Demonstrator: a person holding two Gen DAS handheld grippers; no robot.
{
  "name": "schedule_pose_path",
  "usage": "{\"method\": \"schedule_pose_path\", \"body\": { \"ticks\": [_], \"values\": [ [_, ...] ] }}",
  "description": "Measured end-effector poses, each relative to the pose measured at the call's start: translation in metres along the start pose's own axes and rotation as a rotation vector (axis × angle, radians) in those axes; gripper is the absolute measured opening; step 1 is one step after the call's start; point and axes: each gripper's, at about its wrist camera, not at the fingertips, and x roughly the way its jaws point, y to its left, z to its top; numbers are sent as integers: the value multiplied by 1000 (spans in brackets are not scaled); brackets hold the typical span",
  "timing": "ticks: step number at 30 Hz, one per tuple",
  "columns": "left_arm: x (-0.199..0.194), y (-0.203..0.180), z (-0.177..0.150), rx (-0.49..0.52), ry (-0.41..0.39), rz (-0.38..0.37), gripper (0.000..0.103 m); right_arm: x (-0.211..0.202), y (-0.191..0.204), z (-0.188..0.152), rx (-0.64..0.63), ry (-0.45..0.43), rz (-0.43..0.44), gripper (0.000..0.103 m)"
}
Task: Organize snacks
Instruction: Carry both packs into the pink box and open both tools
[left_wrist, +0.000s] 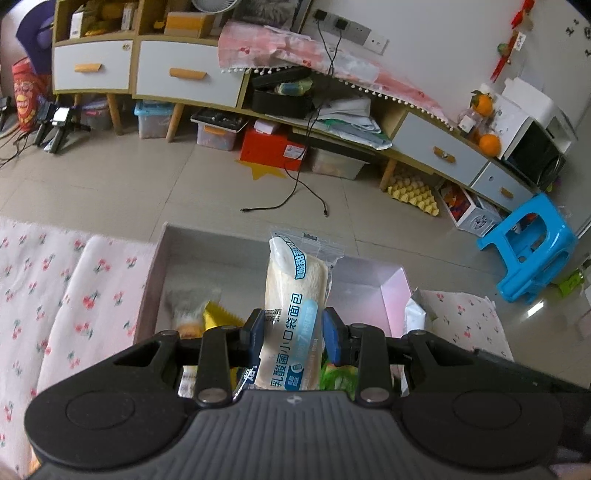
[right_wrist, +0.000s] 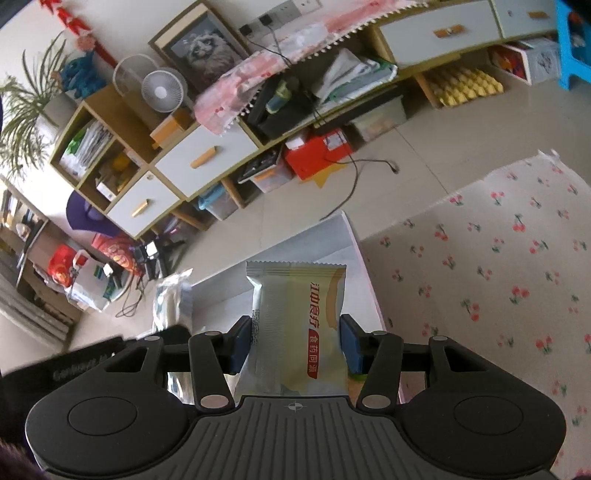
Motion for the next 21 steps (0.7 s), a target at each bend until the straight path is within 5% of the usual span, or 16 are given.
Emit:
{"method": "schedule_pose_path", "body": {
  "ticks": [18, 21],
  "values": [
    [28, 2, 10, -31, 5, 35, 36, 17, -7, 6, 36, -26, 62, 53],
    [28, 1, 11, -14, 5, 42, 40, 16, -11, 7, 65, -24, 61, 64]
  ]
}}
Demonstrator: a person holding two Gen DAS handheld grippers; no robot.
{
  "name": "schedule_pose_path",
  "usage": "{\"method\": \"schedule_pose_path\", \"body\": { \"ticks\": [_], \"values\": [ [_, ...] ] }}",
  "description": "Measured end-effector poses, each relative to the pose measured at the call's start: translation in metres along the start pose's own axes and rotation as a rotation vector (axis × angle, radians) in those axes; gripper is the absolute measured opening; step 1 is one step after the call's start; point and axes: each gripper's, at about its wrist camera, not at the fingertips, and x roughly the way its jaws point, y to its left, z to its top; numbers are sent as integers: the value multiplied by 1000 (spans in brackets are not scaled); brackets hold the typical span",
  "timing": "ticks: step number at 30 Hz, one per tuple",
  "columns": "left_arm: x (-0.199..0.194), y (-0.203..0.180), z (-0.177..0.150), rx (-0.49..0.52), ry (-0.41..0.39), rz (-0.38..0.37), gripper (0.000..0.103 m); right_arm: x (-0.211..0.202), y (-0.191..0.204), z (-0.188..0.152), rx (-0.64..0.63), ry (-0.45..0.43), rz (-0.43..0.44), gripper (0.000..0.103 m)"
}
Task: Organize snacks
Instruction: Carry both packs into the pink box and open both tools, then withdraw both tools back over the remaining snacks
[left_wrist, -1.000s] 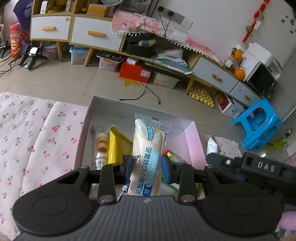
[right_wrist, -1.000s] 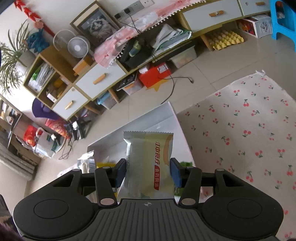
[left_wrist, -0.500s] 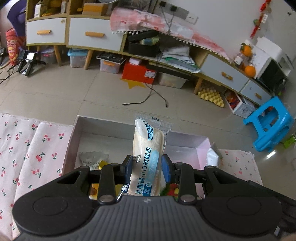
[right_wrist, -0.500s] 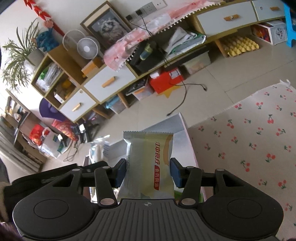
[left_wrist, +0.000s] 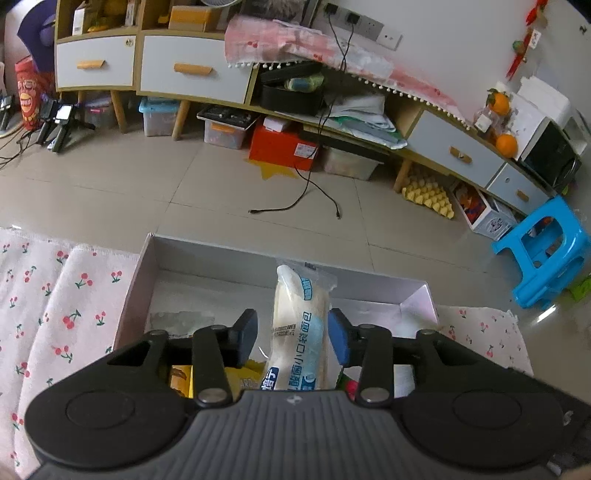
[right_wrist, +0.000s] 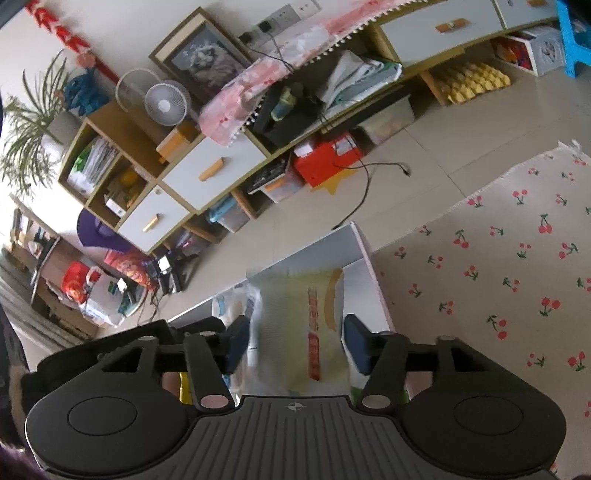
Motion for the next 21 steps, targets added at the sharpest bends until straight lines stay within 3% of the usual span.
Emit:
{"method": "schedule_pose_path", "body": {
  "ticks": [3, 14, 21],
  "values": [
    [-1, 1, 1, 1, -1, 7, 49, -2, -4, 1, 25, -1, 8, 73],
    [-15, 2, -6, 13, 13, 14, 51, -15, 1, 0, 13, -2, -3, 73],
    [-42, 0, -11, 63, -2, 35, 63, -33, 16, -4, -34, 15, -46, 74]
  ]
}}
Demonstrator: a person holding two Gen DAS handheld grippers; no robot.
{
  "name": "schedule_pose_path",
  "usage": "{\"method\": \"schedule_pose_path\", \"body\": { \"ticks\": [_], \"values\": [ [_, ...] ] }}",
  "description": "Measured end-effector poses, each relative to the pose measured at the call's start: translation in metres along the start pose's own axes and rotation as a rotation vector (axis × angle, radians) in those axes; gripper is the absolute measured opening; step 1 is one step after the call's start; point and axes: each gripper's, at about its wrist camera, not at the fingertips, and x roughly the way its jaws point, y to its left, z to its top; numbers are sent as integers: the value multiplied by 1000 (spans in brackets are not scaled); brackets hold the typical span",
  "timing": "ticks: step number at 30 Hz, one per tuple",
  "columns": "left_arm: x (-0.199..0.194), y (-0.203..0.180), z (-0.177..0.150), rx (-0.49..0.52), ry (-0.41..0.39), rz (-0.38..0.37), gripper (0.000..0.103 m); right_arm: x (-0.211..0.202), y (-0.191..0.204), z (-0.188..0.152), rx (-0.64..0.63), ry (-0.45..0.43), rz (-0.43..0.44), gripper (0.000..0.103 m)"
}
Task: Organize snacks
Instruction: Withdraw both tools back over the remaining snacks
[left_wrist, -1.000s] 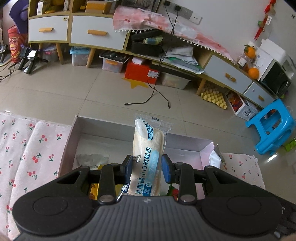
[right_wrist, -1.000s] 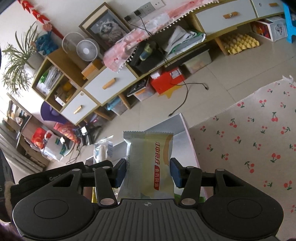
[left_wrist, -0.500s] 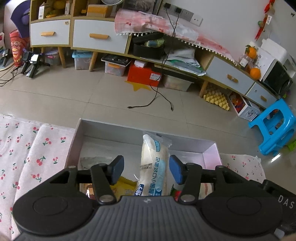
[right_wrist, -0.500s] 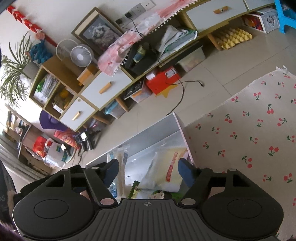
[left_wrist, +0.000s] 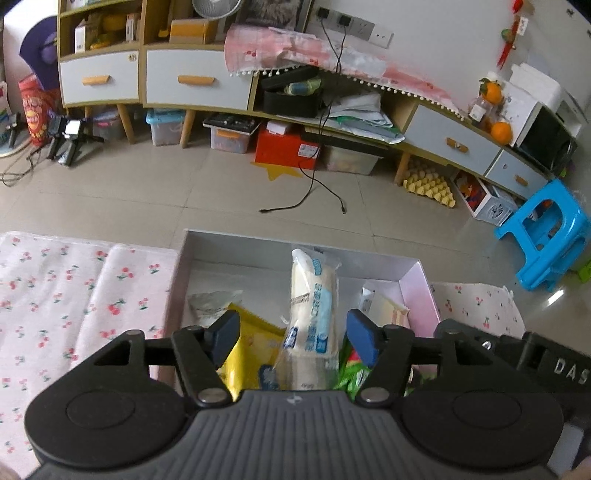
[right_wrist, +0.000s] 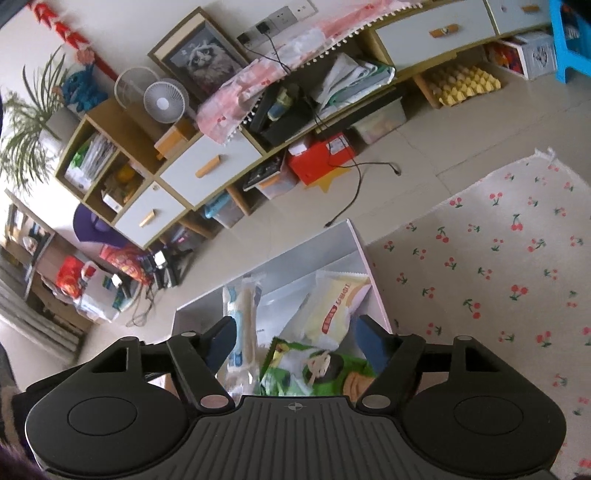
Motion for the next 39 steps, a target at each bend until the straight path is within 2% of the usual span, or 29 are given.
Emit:
{"method": "schedule_pose_path", "body": {
  "ticks": [3, 7, 9, 14, 21, 27, 31, 39],
  "values": [
    [-11, 2, -4, 16, -7, 15, 68, -14, 12, -2, -50, -6, -15, 75],
    [-25, 7, -11, 19, -15, 25, 76, -34, 27, -7, -130, -18, -31, 83],
    [-32, 11, -14, 12, -16, 26, 85, -44, 33, -12, -166, -24, -40, 85],
    [-49, 20, -27, 21, -24, 46, 93, -64, 42, -27, -226, -29, -53, 88],
    [-70, 29, -44, 26, -40, 70, 99, -83, 48, -48, -280, -46, -81, 90],
    [-84, 36, -59, 33, -54, 123, 101, -93, 52, -65, -334, -44, -90, 90],
    [-90, 42, -70, 24, -58, 130, 101, -98, 56, -79, -384, -58, -96, 99],
    [-92, 47, -101, 71, -86, 144, 102, -96, 51, -108, -479, -56, -97, 100]
  ]
}}
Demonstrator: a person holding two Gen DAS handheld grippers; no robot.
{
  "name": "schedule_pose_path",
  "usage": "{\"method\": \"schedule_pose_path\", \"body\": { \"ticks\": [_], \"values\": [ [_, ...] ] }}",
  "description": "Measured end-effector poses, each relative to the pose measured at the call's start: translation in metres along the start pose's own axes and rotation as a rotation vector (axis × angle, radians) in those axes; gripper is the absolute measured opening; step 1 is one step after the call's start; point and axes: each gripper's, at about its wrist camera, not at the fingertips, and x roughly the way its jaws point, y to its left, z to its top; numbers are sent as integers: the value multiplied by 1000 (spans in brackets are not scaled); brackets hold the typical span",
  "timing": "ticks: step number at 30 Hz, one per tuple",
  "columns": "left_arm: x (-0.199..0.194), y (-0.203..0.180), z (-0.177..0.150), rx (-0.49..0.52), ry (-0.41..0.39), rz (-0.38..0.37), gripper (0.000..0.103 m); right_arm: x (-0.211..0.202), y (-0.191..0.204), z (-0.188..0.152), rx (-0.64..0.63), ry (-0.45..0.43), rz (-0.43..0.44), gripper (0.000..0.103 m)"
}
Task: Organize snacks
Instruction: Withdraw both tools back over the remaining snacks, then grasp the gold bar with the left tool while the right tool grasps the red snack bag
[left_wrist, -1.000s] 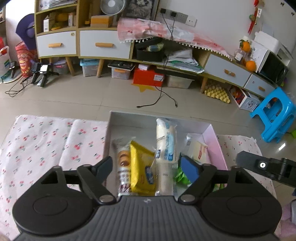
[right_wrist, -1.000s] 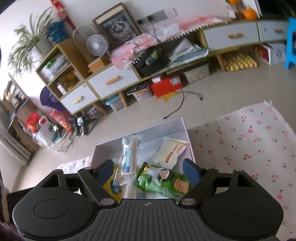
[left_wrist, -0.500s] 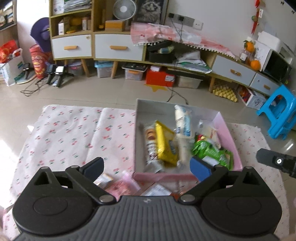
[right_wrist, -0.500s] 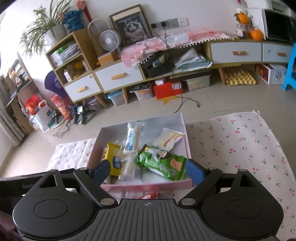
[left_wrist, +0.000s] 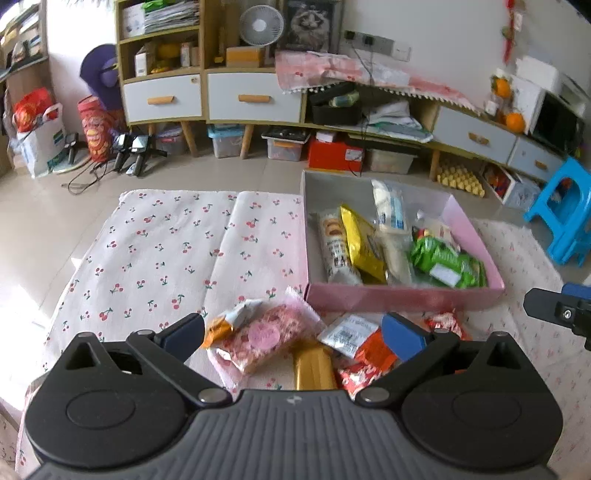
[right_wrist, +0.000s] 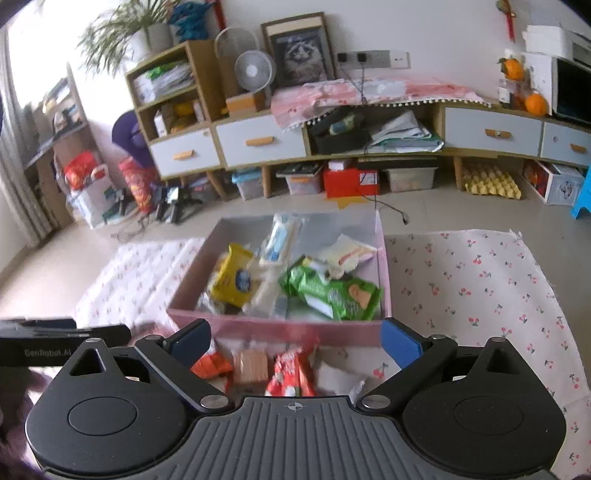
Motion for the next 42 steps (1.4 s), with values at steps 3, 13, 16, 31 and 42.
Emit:
{"method": "schedule_pose_path", "body": {
  "ticks": [3, 13, 16, 31, 42],
  "values": [
    [1, -6, -9, 74, 1, -35, 102, 1, 2, -9, -55, 14, -4, 100],
    [12, -16, -41, 260, 62, -59, 99, 17, -2, -34, -198, 65, -47, 100],
    [17, -10, -45, 245, 85, -71, 95, 24, -2, -39, -227, 88, -48, 100],
    [38, 0, -49, 141, 225, -122, 43, 45, 2, -48, -263, 126, -66, 100],
    [27, 23, -49, 164, 289, -39, 34, 61, 15, -50, -279, 134, -66, 99]
  ]
}}
